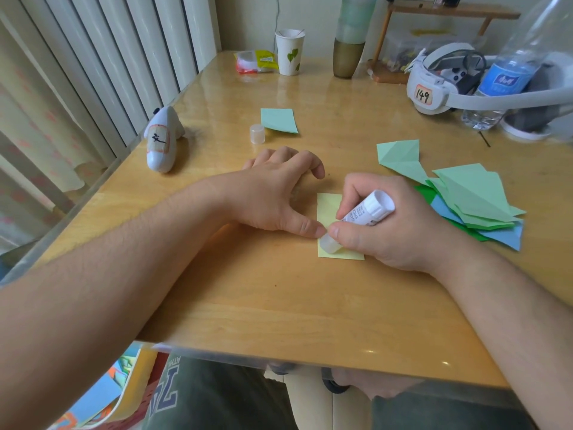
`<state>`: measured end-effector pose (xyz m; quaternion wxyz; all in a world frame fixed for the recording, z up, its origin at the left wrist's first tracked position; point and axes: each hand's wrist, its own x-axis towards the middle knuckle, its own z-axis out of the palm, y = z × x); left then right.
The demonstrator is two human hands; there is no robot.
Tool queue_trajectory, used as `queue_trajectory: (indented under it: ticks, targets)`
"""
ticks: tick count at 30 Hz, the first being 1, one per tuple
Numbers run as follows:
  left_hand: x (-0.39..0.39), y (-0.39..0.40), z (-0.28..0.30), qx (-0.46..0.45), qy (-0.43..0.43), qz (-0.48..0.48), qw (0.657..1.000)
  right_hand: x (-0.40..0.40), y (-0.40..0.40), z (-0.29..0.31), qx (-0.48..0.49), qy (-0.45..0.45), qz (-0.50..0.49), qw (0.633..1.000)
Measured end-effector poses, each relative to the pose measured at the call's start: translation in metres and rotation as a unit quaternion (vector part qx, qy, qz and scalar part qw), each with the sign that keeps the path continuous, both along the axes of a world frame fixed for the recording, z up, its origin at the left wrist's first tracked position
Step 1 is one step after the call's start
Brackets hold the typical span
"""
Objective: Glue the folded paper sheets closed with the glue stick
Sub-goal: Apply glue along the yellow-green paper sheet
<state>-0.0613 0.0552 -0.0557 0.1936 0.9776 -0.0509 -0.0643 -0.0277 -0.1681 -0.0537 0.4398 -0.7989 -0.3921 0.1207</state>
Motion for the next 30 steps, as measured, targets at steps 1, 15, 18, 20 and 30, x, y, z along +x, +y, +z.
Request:
queue_trajectory:
  ticks: [1,15,18,20,30]
  targets:
    - [0.000,0.000,0.000,0.001,-0.001,0.000,1.000,0.000,-0.001,0.001,-0.008,-0.001,-0.001,1.000]
    - [-0.001,0.000,0.001,-0.006,0.000,-0.003,1.000,0.013,-0.016,0.006,-0.040,-0.022,-0.030,0.999]
    - [-0.001,0.000,0.001,-0.003,-0.002,-0.002,1.000,0.013,-0.017,0.008,0.018,-0.010,-0.027,0.999]
    - [-0.001,0.000,0.001,-0.004,-0.002,-0.002,1.000,0.014,-0.017,0.009,0.073,0.008,-0.025,0.997]
    - [0.001,0.002,0.003,-0.016,0.002,-0.008,1.000,0.007,-0.008,0.004,0.079,0.005,0.017,0.997]
